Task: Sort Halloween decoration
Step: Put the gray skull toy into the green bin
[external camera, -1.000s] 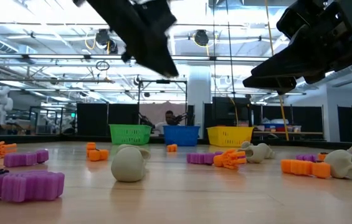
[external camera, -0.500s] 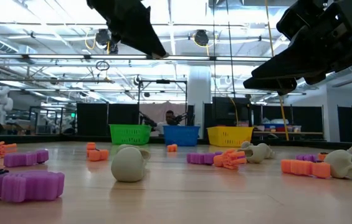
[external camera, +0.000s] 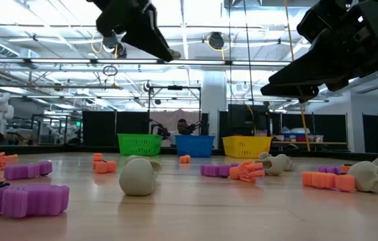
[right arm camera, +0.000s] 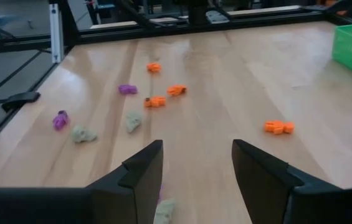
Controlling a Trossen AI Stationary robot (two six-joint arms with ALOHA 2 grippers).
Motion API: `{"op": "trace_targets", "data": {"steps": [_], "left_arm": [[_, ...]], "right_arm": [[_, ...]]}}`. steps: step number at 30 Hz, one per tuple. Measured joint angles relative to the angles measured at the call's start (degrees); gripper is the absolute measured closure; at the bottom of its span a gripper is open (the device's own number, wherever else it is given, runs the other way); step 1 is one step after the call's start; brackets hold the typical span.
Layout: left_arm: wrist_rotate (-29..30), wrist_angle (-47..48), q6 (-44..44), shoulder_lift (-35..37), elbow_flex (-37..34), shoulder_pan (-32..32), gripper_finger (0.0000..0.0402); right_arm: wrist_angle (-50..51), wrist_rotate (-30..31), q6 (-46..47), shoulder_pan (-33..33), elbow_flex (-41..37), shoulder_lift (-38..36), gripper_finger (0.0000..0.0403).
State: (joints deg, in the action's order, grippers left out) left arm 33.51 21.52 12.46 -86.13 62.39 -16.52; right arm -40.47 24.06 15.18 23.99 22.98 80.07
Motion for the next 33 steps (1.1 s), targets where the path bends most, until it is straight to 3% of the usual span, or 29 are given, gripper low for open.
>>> {"op": "trace_targets", "data": {"steps": [9, 19, 22, 33], "left_arm": [[0.15, -0.01, 26.89, 0.0, 0.0, -0.02, 0.0311], [1.34, -0.07, 45.34, 0.0, 0.0, -0.02, 0.0311], [1.38, -0.07, 48.44, 0.0, 0.0, -0.02, 0.0311], [1.29, -0.48, 47.01, 0.0, 0.0, -0.02, 0.0311]], "right_arm": [[0.0, 0.15, 0.0, 0.0, 0.0, 0.0, 0.0222], [0.0, 0.15, -0.02, 0.0, 0.0, 0.0, 0.0222], [0.0, 0.15, -0.02, 0.0, 0.0, 0.0, 0.0222], [0.0, 0.14, -0.02, 0.0, 0.0, 0.0, 0.0222]]}}
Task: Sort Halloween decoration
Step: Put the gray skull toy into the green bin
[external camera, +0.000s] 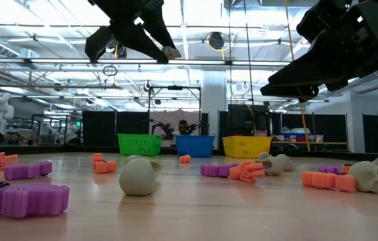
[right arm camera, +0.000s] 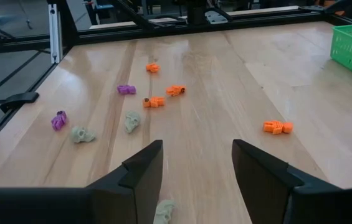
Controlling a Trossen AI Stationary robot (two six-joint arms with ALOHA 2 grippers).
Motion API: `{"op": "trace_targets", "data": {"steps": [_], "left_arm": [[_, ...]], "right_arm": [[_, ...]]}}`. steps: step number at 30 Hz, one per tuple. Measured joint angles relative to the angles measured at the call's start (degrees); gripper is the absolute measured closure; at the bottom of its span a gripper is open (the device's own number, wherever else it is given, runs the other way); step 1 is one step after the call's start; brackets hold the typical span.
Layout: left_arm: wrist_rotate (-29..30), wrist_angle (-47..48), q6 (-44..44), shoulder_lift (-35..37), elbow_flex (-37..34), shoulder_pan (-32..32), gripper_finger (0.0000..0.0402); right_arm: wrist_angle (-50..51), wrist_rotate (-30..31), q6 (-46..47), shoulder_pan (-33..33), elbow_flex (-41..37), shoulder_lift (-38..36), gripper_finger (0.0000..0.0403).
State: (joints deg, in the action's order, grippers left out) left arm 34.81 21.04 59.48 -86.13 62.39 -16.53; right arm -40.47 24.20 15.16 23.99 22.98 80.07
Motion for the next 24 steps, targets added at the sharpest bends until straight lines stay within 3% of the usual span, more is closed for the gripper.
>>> {"op": "trace_targets", "data": {"steps": [7, 24], "left_arm": [[-0.24, -1.15, -11.37, 0.0, 0.0, 0.0, 0.0311], [-0.28, -1.68, -49.47, 0.0, 0.0, 0.0, 0.0311]], "right_arm": [[0.0, -0.01, 0.0, 0.0, 0.0, 0.0, 0.0222], [0.0, -0.01, 0.0, 0.0, 0.0, 0.0, 0.0222]]}}
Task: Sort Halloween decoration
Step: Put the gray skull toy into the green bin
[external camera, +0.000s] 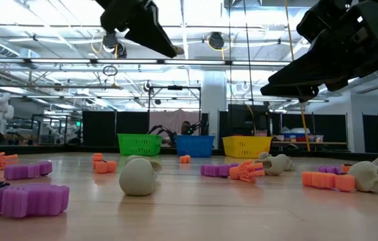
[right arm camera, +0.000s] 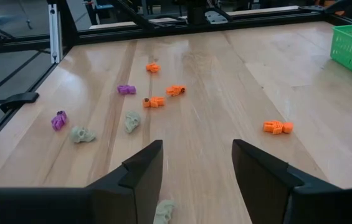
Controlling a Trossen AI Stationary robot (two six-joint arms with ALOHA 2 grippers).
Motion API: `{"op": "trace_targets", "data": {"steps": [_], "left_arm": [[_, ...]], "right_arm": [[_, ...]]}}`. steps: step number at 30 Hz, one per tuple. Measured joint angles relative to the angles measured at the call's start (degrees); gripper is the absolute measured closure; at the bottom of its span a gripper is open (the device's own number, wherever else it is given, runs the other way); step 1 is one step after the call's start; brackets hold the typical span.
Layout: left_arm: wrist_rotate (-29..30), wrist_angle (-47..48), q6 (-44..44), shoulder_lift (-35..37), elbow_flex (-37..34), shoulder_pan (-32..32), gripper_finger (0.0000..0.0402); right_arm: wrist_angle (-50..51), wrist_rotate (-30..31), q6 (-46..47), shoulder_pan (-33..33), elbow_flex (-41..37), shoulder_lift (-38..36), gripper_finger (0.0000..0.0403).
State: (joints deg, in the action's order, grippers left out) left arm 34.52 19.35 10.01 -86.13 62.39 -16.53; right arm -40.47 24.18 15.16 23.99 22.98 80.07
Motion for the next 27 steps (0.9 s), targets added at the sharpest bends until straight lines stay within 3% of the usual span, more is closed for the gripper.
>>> {"op": "trace_targets", "data": {"steps": [10, 20, 27], "left_arm": [[-0.07, 0.0, -21.65, 0.0, 0.0, 0.0, 0.0311], [0.57, -6.13, -20.8, 0.0, 0.0, 0.1, 0.0311], [6.66, -6.25, -12.54, 0.0, 0.02, 3.23, 0.0311]], "right_arm": [[0.0, 0.0, 0.0, 0.0, 0.0, 0.0, 0.0222], [-0.25, 0.0, 0.19, 0.0, 0.0, 0.0, 0.0222], [-1.09, 0.0, 0.2, -0.02, 0.0, 0.0, 0.0222]]}}
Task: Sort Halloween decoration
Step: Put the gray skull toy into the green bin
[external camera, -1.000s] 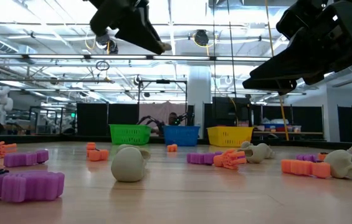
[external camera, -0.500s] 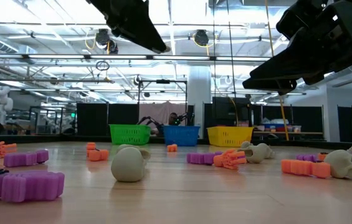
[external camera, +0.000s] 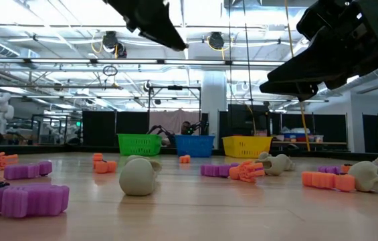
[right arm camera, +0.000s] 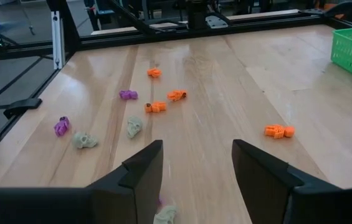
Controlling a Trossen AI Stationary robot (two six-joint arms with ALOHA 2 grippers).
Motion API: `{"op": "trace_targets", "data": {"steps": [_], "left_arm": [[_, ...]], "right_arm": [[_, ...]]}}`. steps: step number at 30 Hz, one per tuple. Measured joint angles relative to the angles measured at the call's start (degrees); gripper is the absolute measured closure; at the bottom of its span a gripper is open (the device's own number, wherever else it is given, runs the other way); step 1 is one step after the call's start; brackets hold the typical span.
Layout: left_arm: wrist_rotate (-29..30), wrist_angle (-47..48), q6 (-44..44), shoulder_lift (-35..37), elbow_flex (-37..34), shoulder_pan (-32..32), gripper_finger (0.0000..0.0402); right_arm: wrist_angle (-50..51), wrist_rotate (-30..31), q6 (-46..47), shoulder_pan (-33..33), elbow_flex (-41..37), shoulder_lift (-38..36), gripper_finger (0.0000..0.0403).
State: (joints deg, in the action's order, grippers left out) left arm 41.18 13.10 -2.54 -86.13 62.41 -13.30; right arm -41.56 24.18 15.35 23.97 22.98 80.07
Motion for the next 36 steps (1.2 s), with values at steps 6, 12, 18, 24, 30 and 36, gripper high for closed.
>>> {"op": "trace_targets", "data": {"steps": [6, 12, 18, 24, 30, 36], "left_arm": [[1.1, 4.83, -0.12, 0.0, 0.0, 8.32, 0.0311], [-1.38, 8.36, -3.44, 0.0, 0.0, 19.17, 0.0311], [-3.45, 14.67, -13.81, 0.0, 0.0, 29.1, 0.0311], [-9.18, 15.15, -17.84, 0.0, 0.0, 36.11, 0.0311], [-15.08, 12.59, -17.02, -2.82, 0.02, 39.3, 0.0311], [-16.04, 11.14, -16.64, -7.39, 0.0, 40.83, 0.0311]], "right_arm": [[0.09, 0.0, 0.0, 0.0, 0.0, 0.0, 0.0222], [0.24, 0.0, 0.02, 0.02, 0.0, 0.0, 0.0222], [0.24, 0.0, 0.02, 0.0, 0.0, 0.0, 0.0222], [0.24, 0.0, 0.02, 0.0, 0.0, 0.0, 0.0222], [0.24, 0.0, 0.02, 0.0, 0.0, 0.0, 0.0222], [0.74, 0.0, 0.02, 0.02, 0.0, 0.0, 0.0222]]}}
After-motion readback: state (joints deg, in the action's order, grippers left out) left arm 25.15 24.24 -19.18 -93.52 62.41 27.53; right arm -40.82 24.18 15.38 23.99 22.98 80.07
